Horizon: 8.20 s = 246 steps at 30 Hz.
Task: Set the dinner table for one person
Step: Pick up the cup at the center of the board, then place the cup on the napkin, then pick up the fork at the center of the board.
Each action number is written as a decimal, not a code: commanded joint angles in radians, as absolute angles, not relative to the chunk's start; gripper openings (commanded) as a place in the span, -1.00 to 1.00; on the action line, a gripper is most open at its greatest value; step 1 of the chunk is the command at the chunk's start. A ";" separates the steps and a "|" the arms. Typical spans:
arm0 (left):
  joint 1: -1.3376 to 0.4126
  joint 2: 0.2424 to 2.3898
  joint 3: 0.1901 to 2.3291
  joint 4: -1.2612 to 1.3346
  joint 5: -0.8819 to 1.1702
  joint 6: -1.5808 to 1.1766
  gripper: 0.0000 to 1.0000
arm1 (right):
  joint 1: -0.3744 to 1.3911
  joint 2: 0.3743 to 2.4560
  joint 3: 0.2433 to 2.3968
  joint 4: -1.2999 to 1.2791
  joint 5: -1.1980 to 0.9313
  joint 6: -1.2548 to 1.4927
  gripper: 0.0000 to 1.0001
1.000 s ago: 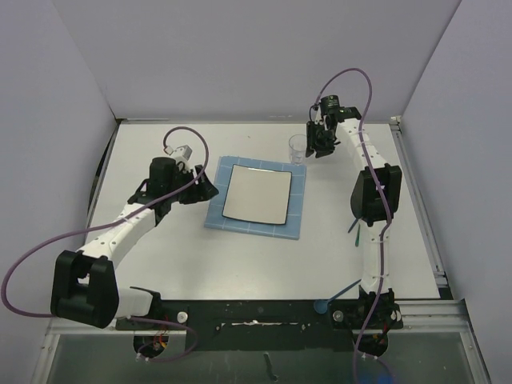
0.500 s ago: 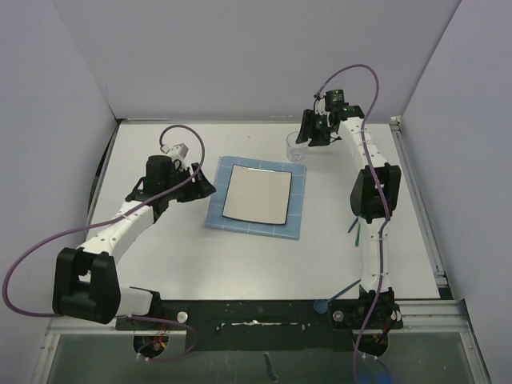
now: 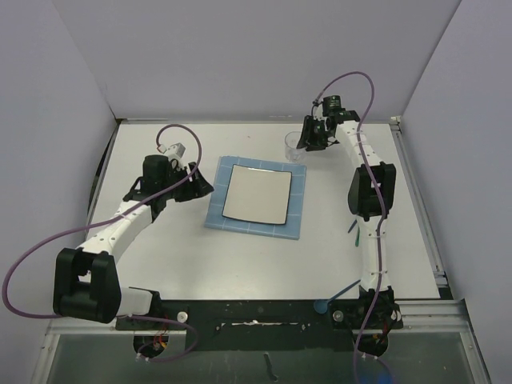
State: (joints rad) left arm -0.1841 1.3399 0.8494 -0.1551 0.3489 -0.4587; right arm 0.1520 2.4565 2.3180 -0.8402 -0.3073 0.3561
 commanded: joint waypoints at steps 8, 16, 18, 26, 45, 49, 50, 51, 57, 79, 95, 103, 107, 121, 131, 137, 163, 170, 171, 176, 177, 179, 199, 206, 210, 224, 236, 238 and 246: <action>-0.172 1.370 0.877 -0.107 0.396 -0.463 0.22 | 0.157 2.433 2.294 -0.791 -0.278 0.364 -1.00; -0.172 1.345 0.853 -0.080 0.412 -0.484 0.22 | 0.163 2.325 2.266 -0.837 -0.240 0.330 -1.00; -0.172 1.328 0.846 -0.080 0.413 -0.488 0.21 | 0.170 2.295 2.321 -0.917 -0.192 0.288 -1.00; -0.172 1.266 0.830 -0.095 0.406 -0.500 0.21 | 0.313 2.143 2.439 -1.202 0.281 0.076 -1.00; -0.151 1.209 0.834 -0.137 0.417 -0.491 0.21 | 0.342 1.964 1.855 -0.910 0.209 0.235 -1.00; -0.149 1.215 0.839 -0.137 0.416 -0.492 0.21 | 0.324 1.991 1.854 -0.885 0.192 0.245 -1.00; -0.149 1.216 0.840 -0.138 0.415 -0.490 0.21 | 0.324 2.000 1.866 -0.885 0.189 0.243 -1.00; -0.148 1.218 0.840 -0.138 0.414 -0.489 0.21 | 0.324 2.011 1.877 -0.885 0.188 0.239 -1.00; -0.144 1.226 0.838 -0.140 0.414 -0.489 0.21 | 0.313 2.057 1.917 -0.880 0.169 0.235 -1.00; -0.131 1.263 0.841 -0.133 0.422 -0.485 0.20 | 0.301 2.203 2.067 -0.893 0.149 0.236 -1.00; -0.121 1.284 0.849 -0.133 0.433 -0.481 0.20 | 0.292 2.263 2.134 -0.897 0.106 0.236 -1.00; -0.121 1.276 0.845 -0.133 0.436 -0.484 0.20 | 0.292 2.255 2.101 -0.899 0.098 0.237 -0.74; -0.121 1.272 0.840 -0.130 0.438 -0.486 0.20 | 0.291 2.242 2.090 -0.899 0.104 0.230 -0.48; -0.121 1.282 0.831 -0.104 0.451 -0.494 0.20 | 0.275 2.203 2.210 -0.974 0.105 0.205 -0.11; -0.121 1.214 0.825 -0.133 0.445 -0.505 0.20 | 0.225 2.023 2.273 -1.157 0.210 0.260 -0.10; -0.121 1.143 0.816 -0.220 0.382 -0.501 0.20 | 0.189 1.725 1.833 -1.167 0.303 0.399 -0.19; -0.114 1.080 0.772 -0.223 0.400 -0.563 0.20 | -0.056 1.629 1.275 -0.872 0.142 0.437 -0.19; -0.109 1.155 0.828 -0.219 0.405 -0.562 0.19 | -0.129 1.707 1.253 -0.800 0.041 0.403 -0.21; -0.108 1.166 0.837 -0.218 0.408 -0.559 0.19 | -0.134 1.713 1.247 -0.794 0.033 0.400 -0.22; -0.107 1.201 0.856 -0.203 0.415 -0.563 0.19 | -0.142 1.723 1.194 -0.748 0.007 0.384 -0.25; -0.107 1.206 0.857 -0.201 0.417 -0.567 0.19 | -0.144 1.727 1.183 -0.740 0.003 0.382 -0.26; -0.107 1.210 0.858 -0.198 0.424 -0.572 0.18 | -0.147 1.738 1.163 -0.729 0.001 0.377 -0.27; -0.100 1.207 0.971 -0.275 0.451 -0.573 0.18 | -0.210 1.809 1.160 -0.675 -0.114 0.351 -0.52; -0.100 1.198 0.989 -0.282 0.451 -0.570 0.18 | -0.210 1.802 1.155 -0.679 -0.111 0.351 -0.87; -0.100 1.191 0.978 -0.283 0.451 -0.570 0.18 | -0.208 1.792 1.152 -0.689 -0.099 0.350 -1.00; -0.100 1.128 0.922 -0.269 0.457 -0.592 0.18 | -0.178 1.664 1.256 -0.795 -0.092 0.347 -1.00; -0.095 1.065 0.892 -0.296 0.456 -0.585 0.18 | -0.025 1.668 1.392 -0.856 -0.060 0.401 -1.00; -0.092 1.059 0.890 -0.299 0.455 -0.586 0.18 | 0.018 1.684 1.419 -0.856 -0.055 0.414 -1.00; -0.083 1.047 0.881 -0.304 0.456 -0.584 0.18 | 0.166 1.760 1.561 -0.889 -0.030 0.467 -1.00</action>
